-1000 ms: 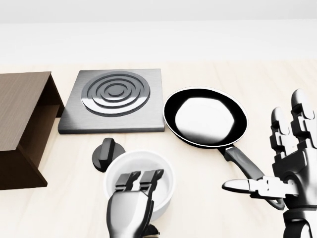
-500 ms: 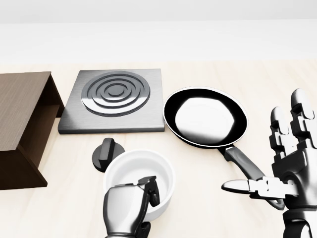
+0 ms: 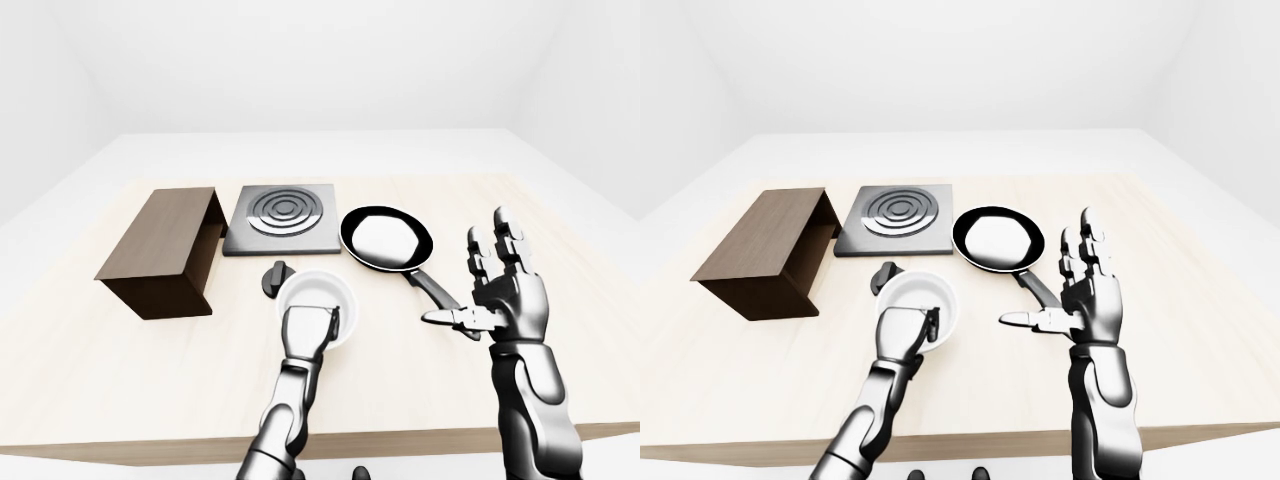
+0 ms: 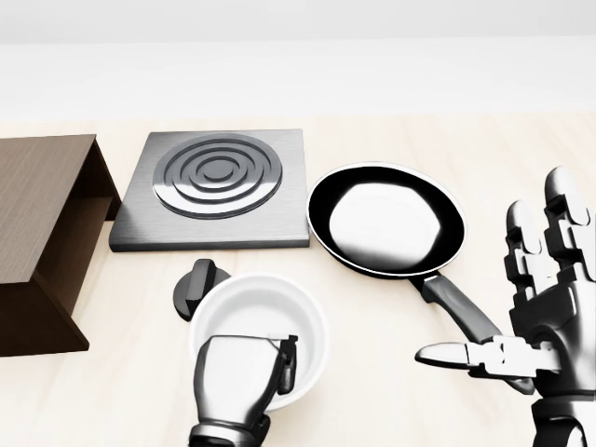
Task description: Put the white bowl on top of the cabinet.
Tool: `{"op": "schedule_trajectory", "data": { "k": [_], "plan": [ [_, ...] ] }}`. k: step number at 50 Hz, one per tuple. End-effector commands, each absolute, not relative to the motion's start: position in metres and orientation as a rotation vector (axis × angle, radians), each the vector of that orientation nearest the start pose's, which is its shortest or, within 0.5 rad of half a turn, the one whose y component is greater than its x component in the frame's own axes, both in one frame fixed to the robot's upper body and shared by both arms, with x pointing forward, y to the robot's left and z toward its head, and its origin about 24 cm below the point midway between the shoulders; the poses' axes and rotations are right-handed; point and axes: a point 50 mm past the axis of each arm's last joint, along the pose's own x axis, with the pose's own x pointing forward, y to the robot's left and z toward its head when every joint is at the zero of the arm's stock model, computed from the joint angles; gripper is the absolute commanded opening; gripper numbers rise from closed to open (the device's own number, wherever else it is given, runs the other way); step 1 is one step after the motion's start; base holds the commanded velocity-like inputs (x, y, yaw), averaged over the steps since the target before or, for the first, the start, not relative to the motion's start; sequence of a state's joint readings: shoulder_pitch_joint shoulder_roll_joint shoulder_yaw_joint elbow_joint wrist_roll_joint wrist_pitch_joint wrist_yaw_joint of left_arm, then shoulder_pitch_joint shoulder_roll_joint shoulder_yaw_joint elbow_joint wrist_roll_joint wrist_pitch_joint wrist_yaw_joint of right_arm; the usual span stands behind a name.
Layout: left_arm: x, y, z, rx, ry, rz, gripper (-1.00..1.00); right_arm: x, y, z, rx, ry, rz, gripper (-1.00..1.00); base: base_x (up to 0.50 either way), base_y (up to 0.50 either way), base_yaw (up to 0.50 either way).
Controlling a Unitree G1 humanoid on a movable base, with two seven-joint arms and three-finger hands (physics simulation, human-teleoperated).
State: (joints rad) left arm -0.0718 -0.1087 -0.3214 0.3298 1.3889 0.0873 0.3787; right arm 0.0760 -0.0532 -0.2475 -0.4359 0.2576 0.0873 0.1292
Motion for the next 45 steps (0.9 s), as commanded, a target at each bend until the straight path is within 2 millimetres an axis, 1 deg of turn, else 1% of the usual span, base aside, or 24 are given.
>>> {"op": "schedule_trajectory", "data": {
  "k": [1,12,19,31,36,38,42,43,44,45],
  "plan": [
    [0.254,0.055,0.023,1.420,-0.286,-0.069,-1.00,0.222,-0.206,0.121,0.120,-0.312,-0.053,1.00,0.00,0.00,0.00],
    [0.253,0.058,0.041,1.497,-0.297,-0.070,-1.00,0.219,-0.206,0.122,0.119,-0.320,-0.049,1.00,0.00,0.00,0.00],
    [0.252,0.061,0.048,1.520,-0.295,-0.056,-1.00,0.219,-0.205,0.122,0.119,-0.320,-0.048,1.00,0.00,0.00,0.00],
    [0.253,0.069,0.066,1.541,-0.291,-0.013,-1.00,0.220,-0.203,0.119,0.117,-0.305,-0.044,1.00,0.00,0.00,0.00],
    [0.255,0.075,0.088,1.540,-0.311,0.041,-1.00,0.220,-0.202,0.118,0.115,-0.299,-0.041,1.00,0.00,0.00,0.00],
    [0.255,0.076,0.092,1.529,-0.320,0.056,-1.00,0.220,-0.202,0.118,0.114,-0.299,-0.040,1.00,0.00,0.00,0.00],
    [0.263,0.079,0.110,1.486,-0.345,0.104,-1.00,0.221,-0.201,0.116,0.113,-0.290,-0.038,1.00,0.00,0.00,0.00],
    [0.263,0.079,0.110,1.485,-0.345,0.105,-1.00,0.221,-0.201,0.116,0.113,-0.289,-0.038,1.00,0.00,0.00,0.00],
    [0.269,0.082,0.119,1.470,-0.353,0.125,-1.00,0.221,-0.199,0.115,0.111,-0.286,-0.035,1.00,0.00,0.00,0.00],
    [0.269,0.082,0.120,1.469,-0.354,0.126,-1.00,0.221,-0.199,0.115,0.111,-0.286,-0.035,1.00,0.00,0.00,0.00]
  ]
}}
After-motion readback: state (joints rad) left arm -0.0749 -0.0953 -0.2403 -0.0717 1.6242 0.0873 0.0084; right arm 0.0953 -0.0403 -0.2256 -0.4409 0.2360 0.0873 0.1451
